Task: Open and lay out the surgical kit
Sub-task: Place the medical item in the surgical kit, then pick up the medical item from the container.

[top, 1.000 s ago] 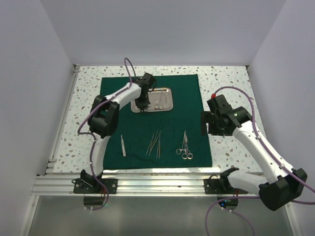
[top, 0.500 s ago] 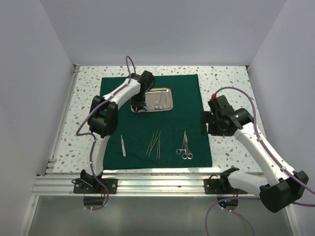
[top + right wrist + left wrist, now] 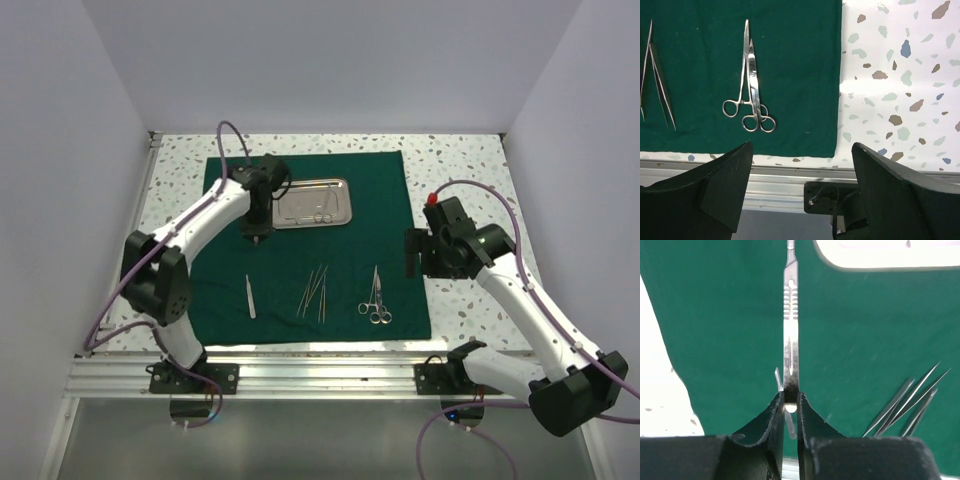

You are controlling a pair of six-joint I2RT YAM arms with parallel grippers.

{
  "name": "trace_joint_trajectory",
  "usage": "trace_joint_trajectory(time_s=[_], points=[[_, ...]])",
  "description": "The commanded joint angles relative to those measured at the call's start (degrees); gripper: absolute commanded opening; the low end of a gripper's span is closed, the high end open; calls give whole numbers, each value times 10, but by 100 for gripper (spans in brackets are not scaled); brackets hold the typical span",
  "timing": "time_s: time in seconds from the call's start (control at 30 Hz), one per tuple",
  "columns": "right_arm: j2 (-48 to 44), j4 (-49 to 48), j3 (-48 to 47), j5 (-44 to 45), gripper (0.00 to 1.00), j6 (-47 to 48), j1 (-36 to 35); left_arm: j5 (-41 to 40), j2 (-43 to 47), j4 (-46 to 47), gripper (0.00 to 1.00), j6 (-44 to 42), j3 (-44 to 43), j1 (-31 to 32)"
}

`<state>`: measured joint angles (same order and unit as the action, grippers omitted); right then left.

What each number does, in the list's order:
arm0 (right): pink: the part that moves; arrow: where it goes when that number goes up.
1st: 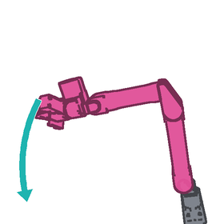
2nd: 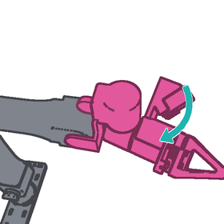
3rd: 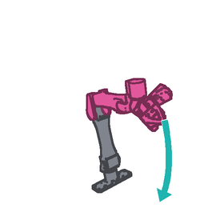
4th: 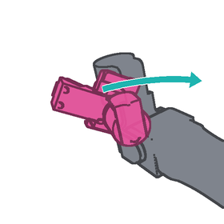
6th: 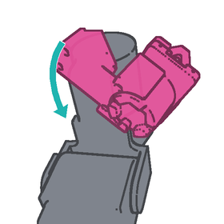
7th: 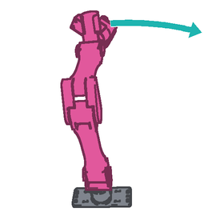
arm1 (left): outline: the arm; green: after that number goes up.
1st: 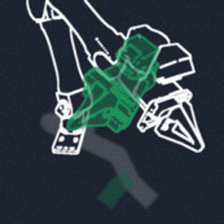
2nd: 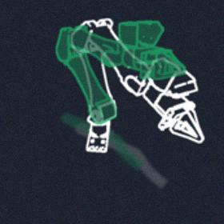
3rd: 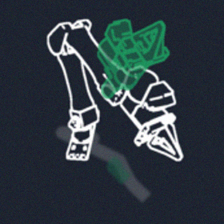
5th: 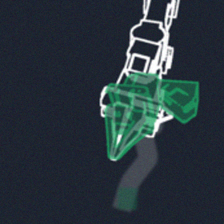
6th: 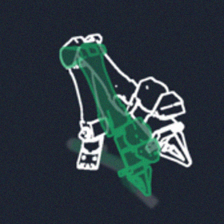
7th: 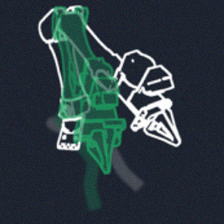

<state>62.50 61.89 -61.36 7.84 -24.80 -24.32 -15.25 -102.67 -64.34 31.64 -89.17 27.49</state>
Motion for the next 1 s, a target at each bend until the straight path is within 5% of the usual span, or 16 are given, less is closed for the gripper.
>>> trace_joint_trajectory(time_s=[0.0, 0.27, 0.63, 0.7, 0.97], points=[[-18, -12, 7, -21, 84, 13, 1, 19, 95, 22, 0, 43, 100, 20], [-27, -12, 8, -43, 84, 20, 2, 36, 216, 75, 0, 147, 302, 82], [-37, -10, 10, -50, 84, 23, 1, 52, 238, 134, 1, 208, 410, 120], [-37, -10, 10, -48, 84, 23, 2, 47, 237, 136, 19, 208, 413, 120], [-39, -11, 12, -36, 84, 19, 2, 13, 197, 69, 46, 180, 270, 119]])
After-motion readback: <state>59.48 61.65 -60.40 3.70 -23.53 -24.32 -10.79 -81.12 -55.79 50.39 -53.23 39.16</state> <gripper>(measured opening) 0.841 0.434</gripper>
